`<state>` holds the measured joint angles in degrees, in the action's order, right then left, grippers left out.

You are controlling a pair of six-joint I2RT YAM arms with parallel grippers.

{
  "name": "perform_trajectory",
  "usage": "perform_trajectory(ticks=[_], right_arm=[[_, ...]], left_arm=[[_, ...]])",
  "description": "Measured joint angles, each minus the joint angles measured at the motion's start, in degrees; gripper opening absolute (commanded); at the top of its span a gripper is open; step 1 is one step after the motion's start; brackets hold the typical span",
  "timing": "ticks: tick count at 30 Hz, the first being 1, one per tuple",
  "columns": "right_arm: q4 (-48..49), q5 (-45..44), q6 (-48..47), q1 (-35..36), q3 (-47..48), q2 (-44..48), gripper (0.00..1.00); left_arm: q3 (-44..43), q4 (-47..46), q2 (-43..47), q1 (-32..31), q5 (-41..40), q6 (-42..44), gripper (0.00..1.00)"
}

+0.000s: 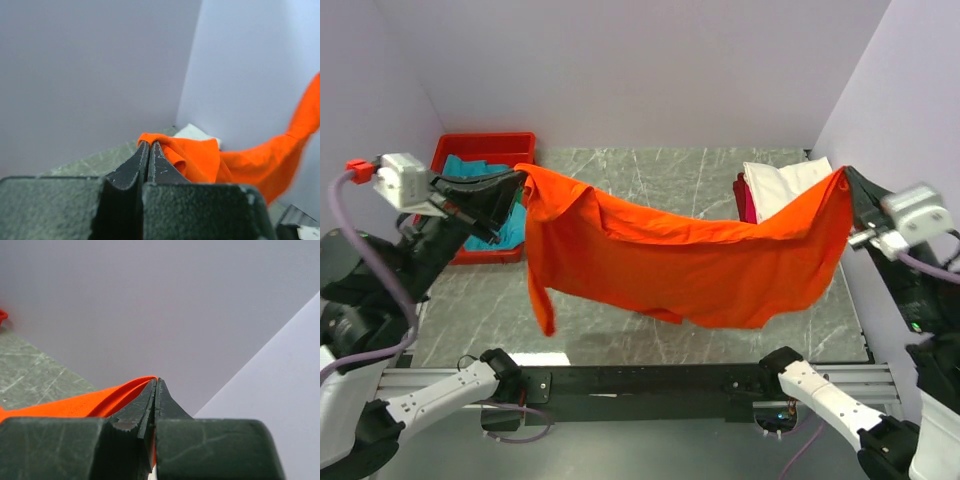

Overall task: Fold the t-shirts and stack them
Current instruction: Flatten the tshirt out

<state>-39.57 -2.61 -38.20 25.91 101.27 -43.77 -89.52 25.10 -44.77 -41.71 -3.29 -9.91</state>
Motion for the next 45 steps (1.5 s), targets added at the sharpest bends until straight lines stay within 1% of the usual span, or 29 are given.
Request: perform_trajectory(ticks=[4,8,9,13,15,17,19,21,22,25,27,28,30,31,32,33,34,35,36,37,38,39,41,43,45], right_arm=[[4.55,-0.87,-0.44,-0.07,-5.14,-2.56,0.0],[9.88,-1.11,-0.46,-1.53,-6.19,-11.45,0.0],[10.4,-0.76,-0.26,-2.6,-4.98,-14.64,0.0],[12.02,1.4,1.64,-8.76,6.05,-28.68,0.0],[12.26,2.8,2.86,-11.91,10.16,-32.83,0.0],[12.24,4.72,4.0,-14.78,12.74,-34.36,0.0],[12.92,6.95,5.18,-17.57,12.96,-33.18,0.0],[14.51,9.33,5.99,-19.71,10.4,-29.55,0.0],[15.56,10.45,6.14,-20.37,7.96,-27.12,0.0],[16.24,15.37,5.25,-21.4,-2.99,-16.76,0.0],[14.25,19.02,2.62,-21.46,-10.47,-10.67,0.0],[13.22,20.52,0.7,-21.46,-13.68,-7.89,0.0],[8.02,24.61,-5.68,-21.46,-21.46,-2.21,0.0],[3.93,26.16,-9.77,-21.49,-25.49,-0.09,0.0],[-0.04,27.12,-13.33,-21.55,-29.14,1.46,0.0],[-4.28,27.56,-16.33,-21.64,-32.59,2.38,0.0],[-7.65,27.58,-19.93,-21.86,-37.05,3.61,0.0],[-11.19,27.32,-23.04,-22.12,-41.51,4.87,0.09],[-14.03,26.88,-25.07,-22.23,-44.85,5.64,0.41],[-16.74,25.79,-27.36,-22.38,-48.96,6.36,0.52],[-19.37,24.94,-29.44,-22.53,-52.17,6.95,0.58],[-22.05,24.15,-30.82,-22.6,-54.71,7.52,0.63],[-25.05,23.5,-32.35,-22.6,-56.41,8.31,0.67],[-25.09,23.87,-32.35,-22.6,-56.15,8.04,0.7],[-24.0,25.35,-31.56,-22.58,-54.75,6.38,0.7]], left_arm=[[5.57,-4.28,-0.87,0.0,-7.58,1.77,0.0],[5.09,-8.74,-7.3,0.0,-14.67,4.94,0.0],[3.37,-8.83,-9.75,0.04,-15.78,5.9,0.0],[-7.76,-9.88,-20.87,0.72,-17.73,9.44,0.0],[-14.29,-9.29,-24.96,1.07,-17.73,11.04,0.0],[-19.91,-9.07,-26.91,1.22,-17.46,12.26,0.0],[-22.6,-9.25,-26.23,1.25,-16.72,12.83,0.0],[-21.73,-9.66,-22.86,1.27,-15.54,13.16,0.0],[-19.76,-9.92,-20.11,1.27,-14.43,13.16,0.0],[-9.77,-10.08,-9.77,1.31,-10.25,12.35,0.0],[-1.6,-9.31,-1.62,1.31,-6.19,10.14,0.0],[2.29,-8.35,2.08,1.31,-3.82,8.68,0.0],[9.55,-7.93,7.54,1.31,1.01,5.05,0.01],[14.25,-7.54,10.08,1.31,4.24,2.38,0.01],[22.14,-7.85,12.63,1.33,10.4,-2.21,0.07],[24.44,-7.78,13.18,1.33,12.24,-3.8,0.17],[29.99,-8.96,13.88,1.33,16.79,-7.17,0.29],[36.2,-8.63,14.08,1.33,21.42,-11.19,0.59],[42.51,-8.9,14.25,1.27,25.73,-15.04,0.66],[47.65,-8.22,14.21,1.11,29.22,-18.73,0.71],[52.43,-6.19,14.21,0.94,32.0,-21.97,0.84],[55.54,-3.34,15.02,0.85,33.62,-24.33,0.89],[56.52,2.38,18.56,0.59,34.38,-27.12,0.98],[53.02,4.46,21.77,0.48,33.0,-27.52,0.98],[46.29,5.11,21.66,0.44,30.95,-27.06,0.94]])
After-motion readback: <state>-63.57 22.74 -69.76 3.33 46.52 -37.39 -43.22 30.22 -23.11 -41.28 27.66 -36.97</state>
